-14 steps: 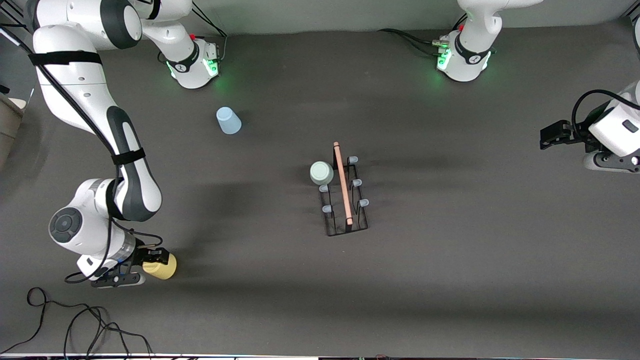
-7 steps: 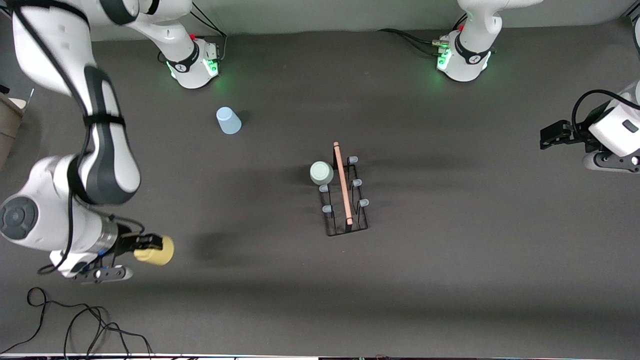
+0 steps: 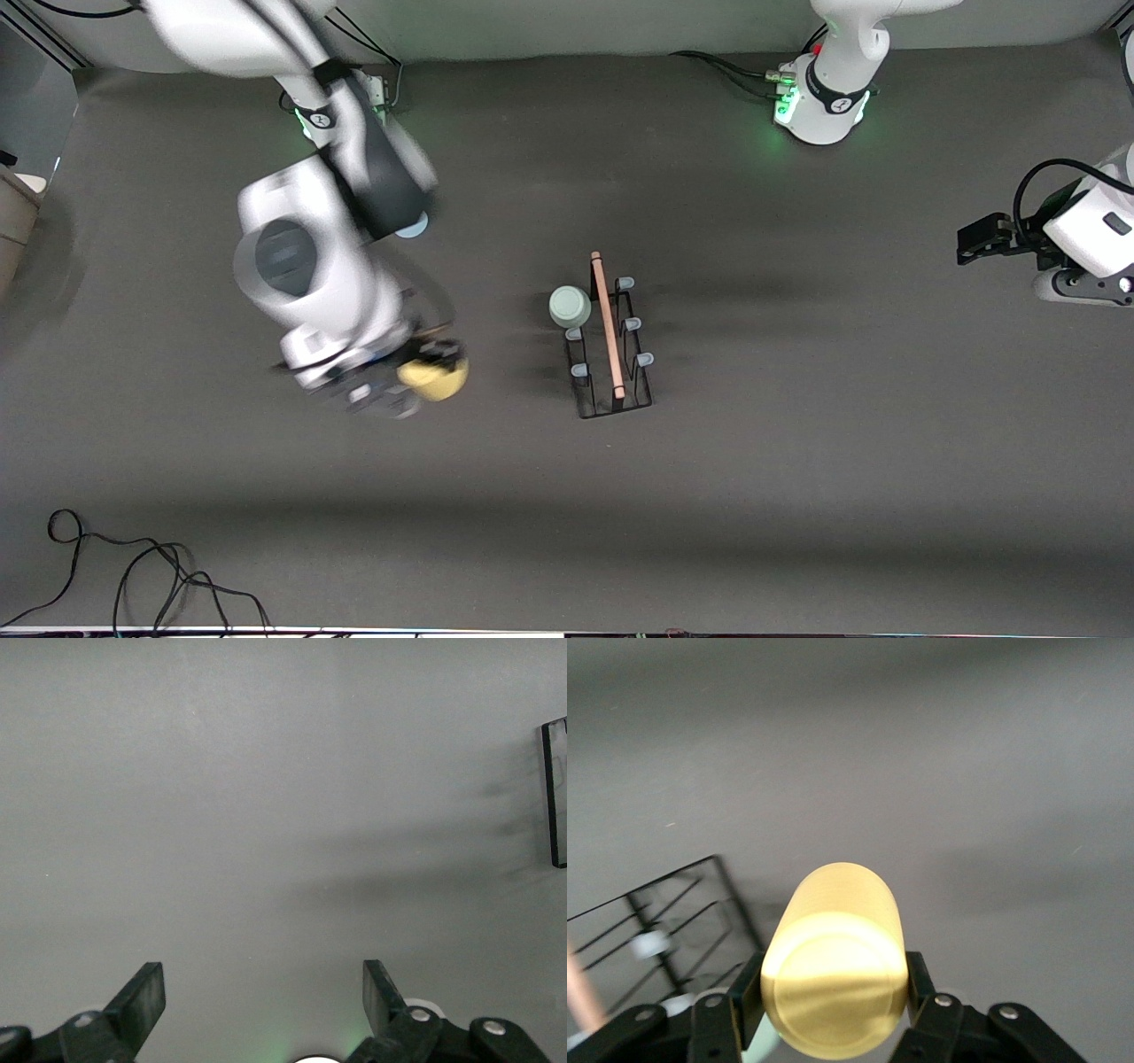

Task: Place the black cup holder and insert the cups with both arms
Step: 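Lower the yellow cup onto a holder peg and open the right gripper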

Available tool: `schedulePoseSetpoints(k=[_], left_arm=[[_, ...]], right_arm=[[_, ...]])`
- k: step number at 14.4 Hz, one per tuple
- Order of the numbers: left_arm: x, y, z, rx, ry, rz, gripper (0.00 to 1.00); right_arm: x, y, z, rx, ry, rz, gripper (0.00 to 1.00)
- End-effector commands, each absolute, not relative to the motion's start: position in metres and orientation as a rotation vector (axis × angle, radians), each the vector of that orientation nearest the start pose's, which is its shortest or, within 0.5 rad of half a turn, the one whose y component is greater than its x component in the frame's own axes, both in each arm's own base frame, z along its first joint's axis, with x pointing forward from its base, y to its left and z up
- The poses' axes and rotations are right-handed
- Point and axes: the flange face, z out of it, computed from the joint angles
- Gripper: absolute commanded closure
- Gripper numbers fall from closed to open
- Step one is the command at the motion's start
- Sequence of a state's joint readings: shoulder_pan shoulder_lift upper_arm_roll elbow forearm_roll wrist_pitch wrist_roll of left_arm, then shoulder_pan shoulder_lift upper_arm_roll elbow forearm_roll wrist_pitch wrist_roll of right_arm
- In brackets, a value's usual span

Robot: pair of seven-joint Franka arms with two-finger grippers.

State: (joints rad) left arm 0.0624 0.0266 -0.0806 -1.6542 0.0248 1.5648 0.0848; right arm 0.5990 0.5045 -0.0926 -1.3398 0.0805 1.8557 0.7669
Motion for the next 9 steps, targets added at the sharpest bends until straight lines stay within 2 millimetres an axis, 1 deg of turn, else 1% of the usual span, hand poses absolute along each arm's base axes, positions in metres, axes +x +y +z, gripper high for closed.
schedulePoseSetpoints(k=[1,2,3,5,7,9], left_arm=[[0.552,-0.006,0.574,-3.119,0.164,0.190,0.01],[0.552,-0.006,0.574,-3.119,0.166,0.190,0.01],[0.552,-0.005,0.574,-3.119,0.164,0.190,0.01],[0.552,-0.005,0.574,-3.119,0.164,0.190,0.01],[0.552,-0.005,0.574,-3.119,0.164,0.190,0.01],[0.552,-0.005,0.574,-3.119,0.167,0.190,0.01]], right_arm=[[0.593,0.426,0.434,-3.059,0.592,-0.045,0.64],[0.588,0.442,0.432,-3.051,0.624,-0.060,0.63],[0.580,0.463,0.432,-3.037,0.654,-0.081,0.64],[0.575,0.489,0.426,-3.048,0.663,-0.158,0.64],[0.579,0.499,0.422,-3.033,0.677,-0.190,0.63],[0.584,0.504,0.414,-3.015,0.677,-0.213,0.64]])
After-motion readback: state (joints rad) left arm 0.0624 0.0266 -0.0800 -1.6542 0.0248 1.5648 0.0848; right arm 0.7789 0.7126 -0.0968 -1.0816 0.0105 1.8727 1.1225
